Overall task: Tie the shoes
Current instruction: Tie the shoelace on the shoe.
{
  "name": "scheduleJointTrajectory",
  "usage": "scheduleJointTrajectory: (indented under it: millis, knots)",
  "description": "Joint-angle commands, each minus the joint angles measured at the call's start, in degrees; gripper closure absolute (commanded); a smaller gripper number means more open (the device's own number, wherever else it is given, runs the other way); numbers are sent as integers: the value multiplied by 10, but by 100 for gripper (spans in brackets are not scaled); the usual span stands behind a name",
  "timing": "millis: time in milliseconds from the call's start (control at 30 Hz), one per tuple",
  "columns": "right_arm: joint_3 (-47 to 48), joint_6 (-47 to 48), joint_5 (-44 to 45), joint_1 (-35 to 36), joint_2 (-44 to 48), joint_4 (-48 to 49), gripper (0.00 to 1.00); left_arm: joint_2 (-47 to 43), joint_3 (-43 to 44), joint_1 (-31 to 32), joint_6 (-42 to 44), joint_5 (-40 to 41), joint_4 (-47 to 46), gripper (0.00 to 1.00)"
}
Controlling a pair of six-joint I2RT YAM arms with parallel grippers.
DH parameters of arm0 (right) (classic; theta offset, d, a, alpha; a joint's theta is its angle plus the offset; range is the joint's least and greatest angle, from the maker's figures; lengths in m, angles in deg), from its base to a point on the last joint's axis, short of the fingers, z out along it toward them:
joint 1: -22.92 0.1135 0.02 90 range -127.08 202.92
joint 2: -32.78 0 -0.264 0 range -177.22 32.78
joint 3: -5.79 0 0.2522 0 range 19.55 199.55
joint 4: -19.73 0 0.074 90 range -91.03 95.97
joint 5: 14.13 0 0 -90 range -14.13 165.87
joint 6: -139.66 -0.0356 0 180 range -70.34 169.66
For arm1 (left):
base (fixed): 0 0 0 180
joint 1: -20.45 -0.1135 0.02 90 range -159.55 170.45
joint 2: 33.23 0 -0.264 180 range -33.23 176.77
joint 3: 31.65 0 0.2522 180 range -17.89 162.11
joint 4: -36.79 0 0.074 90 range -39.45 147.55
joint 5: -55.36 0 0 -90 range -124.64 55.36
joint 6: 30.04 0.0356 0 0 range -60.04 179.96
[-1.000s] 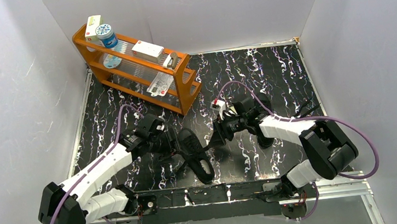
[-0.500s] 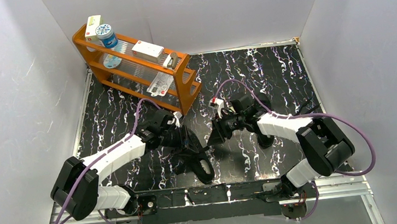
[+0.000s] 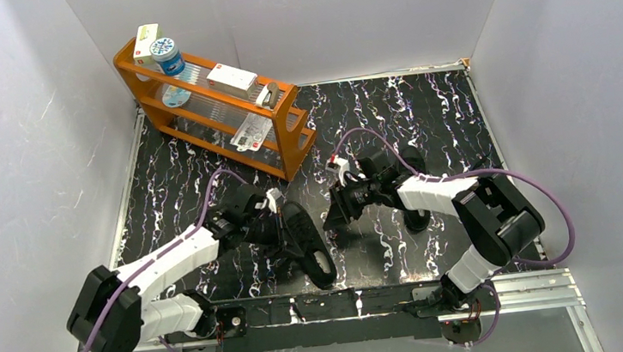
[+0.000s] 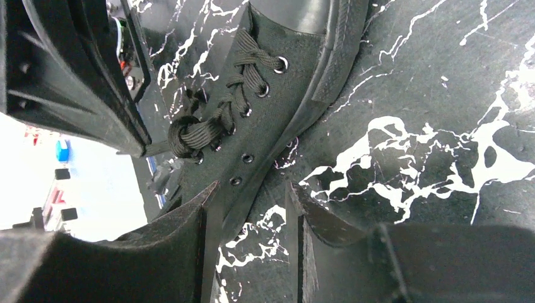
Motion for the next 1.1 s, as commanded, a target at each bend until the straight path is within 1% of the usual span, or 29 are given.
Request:
scheduleJointTrajectory:
  millis: [0,100,267,367,467,667,733,933,1067]
  knots:
    - [34,-26,-28,4,-3,44,51,-46,-29,15,-33,-43,12,100]
    - [43,-31,-36,7,-3,46,52,-38,-44,22,-47,-59,-10,100]
    - [59,-35,-52,28,-14,50,54,-21,-54,39,-56,-54,-35,100]
    - [62,-50,-53,36,-23,66,58,-10,-54,40,-53,-54,-38,100]
    - [72,-47,-56,53,-35,67,58,-4,-53,40,-52,-52,-39,100]
    - [78,-53,-35,69,-44,61,58,-4,-52,40,-57,-38,-39,100]
    - [82,-53,-26,75,-45,53,60,-4,-52,40,-58,-35,-39,100]
    - [85,-79,22,86,-44,43,65,-4,-54,40,-57,-41,-39,96]
    - [94,-80,49,95,-45,18,66,-8,-56,40,-58,-40,-39,94]
